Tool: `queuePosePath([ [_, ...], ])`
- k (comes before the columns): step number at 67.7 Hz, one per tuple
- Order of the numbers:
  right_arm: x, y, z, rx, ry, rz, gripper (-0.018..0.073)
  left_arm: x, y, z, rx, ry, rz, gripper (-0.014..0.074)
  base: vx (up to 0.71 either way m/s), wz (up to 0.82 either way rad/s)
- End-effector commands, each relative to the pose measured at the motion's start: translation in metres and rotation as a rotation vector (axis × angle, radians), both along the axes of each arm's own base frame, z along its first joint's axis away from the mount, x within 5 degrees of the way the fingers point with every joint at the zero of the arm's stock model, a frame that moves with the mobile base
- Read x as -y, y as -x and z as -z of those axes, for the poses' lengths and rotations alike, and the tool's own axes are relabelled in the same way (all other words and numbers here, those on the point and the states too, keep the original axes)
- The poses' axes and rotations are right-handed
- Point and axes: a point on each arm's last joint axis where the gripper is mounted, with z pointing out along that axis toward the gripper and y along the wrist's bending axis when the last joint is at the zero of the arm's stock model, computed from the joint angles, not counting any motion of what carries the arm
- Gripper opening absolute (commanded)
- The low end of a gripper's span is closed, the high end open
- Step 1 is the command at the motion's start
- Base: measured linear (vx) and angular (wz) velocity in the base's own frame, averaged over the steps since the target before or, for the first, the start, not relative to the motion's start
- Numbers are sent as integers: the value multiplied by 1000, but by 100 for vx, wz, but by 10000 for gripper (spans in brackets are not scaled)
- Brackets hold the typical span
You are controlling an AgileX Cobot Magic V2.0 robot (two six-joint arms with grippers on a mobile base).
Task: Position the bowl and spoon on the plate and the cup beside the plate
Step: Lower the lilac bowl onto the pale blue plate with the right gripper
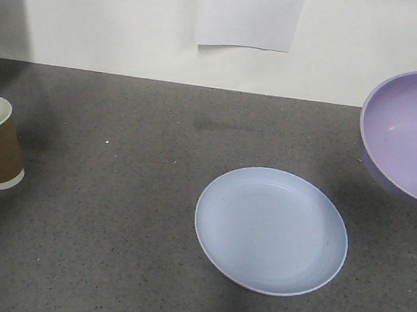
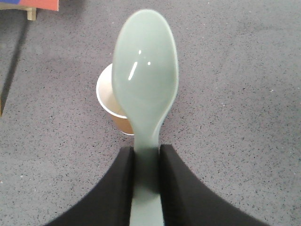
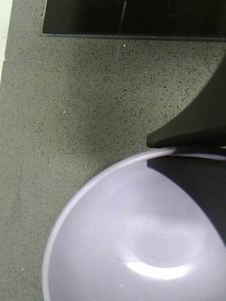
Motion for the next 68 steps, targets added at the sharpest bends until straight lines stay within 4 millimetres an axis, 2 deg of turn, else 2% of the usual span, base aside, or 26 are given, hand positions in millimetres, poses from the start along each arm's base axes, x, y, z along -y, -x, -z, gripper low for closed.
queuePosePath([
  [1,0,-6,-9,61,-8,1,-6,1,4,-13,92,1,2,-6,0,0],
  [17,-11,-38,23,-36,-82,-104,-6,1,4,-13,92,1,2,-6,0,0],
  [24,-16,-48,49,-72,-128,-143,-6,1,4,-13,92,1,2,-6,0,0],
  [37,-16,-56,91,-148,-148,-113,-6,1,4,-13,92,1,2,-6,0,0],
  [43,-17,-59,101,-175,-157,-121,-6,1,4,-13,92,1,2,-6,0,0],
  [52,-18,-65,106,-175,-167,-120,-6,1,4,-13,92,1,2,-6,0,0],
  [68,-20,-86,124,-200,-200,-126,-6,1,4,-13,92,1,2,-6,0,0],
])
